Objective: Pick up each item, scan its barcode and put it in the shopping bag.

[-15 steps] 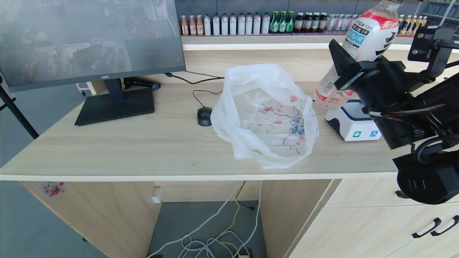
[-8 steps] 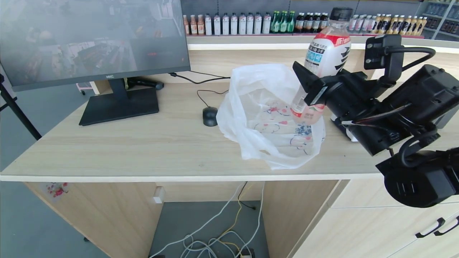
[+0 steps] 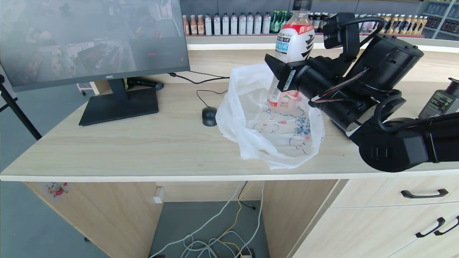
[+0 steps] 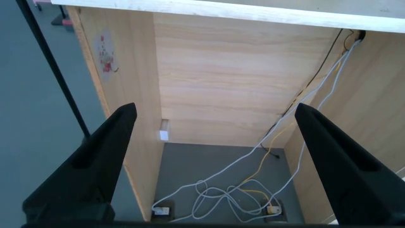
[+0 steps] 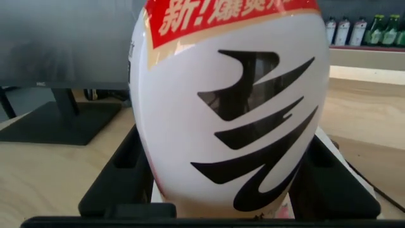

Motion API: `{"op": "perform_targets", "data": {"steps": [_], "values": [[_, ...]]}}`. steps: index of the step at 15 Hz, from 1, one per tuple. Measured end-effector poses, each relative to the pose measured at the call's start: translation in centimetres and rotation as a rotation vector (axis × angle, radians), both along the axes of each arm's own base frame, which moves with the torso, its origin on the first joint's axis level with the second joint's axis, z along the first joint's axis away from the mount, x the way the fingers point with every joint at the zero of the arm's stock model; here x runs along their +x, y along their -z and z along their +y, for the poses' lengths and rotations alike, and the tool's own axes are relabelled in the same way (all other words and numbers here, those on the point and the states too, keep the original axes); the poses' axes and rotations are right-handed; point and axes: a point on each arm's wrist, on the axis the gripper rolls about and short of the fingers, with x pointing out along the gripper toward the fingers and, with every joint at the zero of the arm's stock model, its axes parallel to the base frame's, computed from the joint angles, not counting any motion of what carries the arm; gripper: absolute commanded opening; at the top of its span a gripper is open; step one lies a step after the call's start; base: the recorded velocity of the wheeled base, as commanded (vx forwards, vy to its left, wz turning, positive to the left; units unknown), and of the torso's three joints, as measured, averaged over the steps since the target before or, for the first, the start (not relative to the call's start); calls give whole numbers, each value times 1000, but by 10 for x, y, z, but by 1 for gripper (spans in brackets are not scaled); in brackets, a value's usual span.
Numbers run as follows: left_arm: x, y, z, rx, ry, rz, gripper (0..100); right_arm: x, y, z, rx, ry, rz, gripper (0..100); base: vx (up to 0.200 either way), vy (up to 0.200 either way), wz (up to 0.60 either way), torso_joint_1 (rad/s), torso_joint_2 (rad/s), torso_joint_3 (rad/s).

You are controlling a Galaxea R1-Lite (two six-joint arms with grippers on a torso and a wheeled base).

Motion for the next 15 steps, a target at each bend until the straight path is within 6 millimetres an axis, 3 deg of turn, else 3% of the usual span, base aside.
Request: {"op": "perform_targets", "data": {"steps": [11,15], "values": [[0,0,0,0,0,0,100,57,12,30,24,3,-36,0,0,0,0,0,0,0],[0,0,0,0,0,0,100,82,16,31,18,28,-29,0,0,0,0,0,0,0]]}}
